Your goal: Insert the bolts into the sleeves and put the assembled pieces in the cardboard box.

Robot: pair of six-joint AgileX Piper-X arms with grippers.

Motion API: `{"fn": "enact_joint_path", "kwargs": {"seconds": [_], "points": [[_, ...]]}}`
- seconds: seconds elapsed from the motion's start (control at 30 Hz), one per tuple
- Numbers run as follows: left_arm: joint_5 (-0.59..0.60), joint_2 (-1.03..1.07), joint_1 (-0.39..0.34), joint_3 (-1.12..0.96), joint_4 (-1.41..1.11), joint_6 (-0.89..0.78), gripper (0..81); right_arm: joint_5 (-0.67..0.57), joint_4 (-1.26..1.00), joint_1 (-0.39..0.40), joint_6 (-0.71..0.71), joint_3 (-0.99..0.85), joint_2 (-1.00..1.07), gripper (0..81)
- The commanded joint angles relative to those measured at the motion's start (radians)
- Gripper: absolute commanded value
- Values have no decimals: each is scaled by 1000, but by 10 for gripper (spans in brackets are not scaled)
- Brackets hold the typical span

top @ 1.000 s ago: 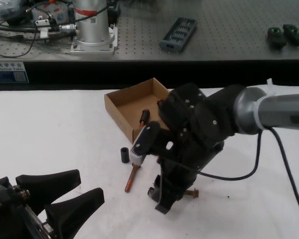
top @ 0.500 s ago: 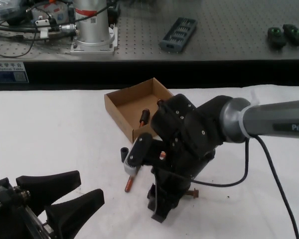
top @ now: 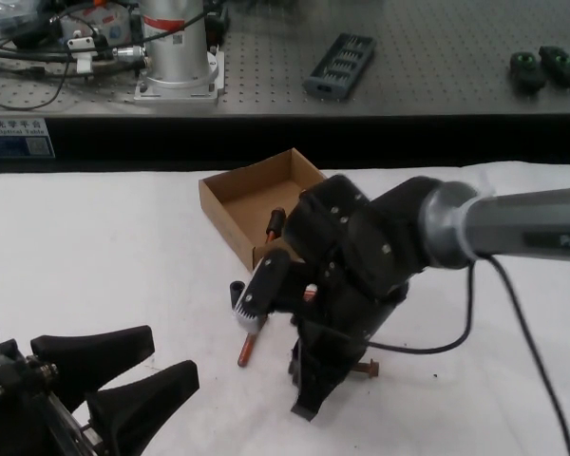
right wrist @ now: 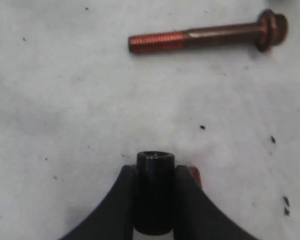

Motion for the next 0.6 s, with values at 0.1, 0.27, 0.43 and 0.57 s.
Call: {"fn": "enact_joint_path", "kwargs": {"seconds": [0.1, 0.27, 0.43, 0.57], "points": [[-42, -10, -3, -3, 9, 9, 420, 7, 5, -4, 132, 43, -160, 58], [-47, -8, -3, -29, 69, -21, 420, 127, -73, -4, 313, 169, -393, 58], [-70, 28, -3, -128, 183, 14, 420, 134, -207, 9, 440, 376, -653, 58], [-70, 114, -3, -245, 248, 32, 420, 134, -301, 29, 504, 511, -823, 58]]}}
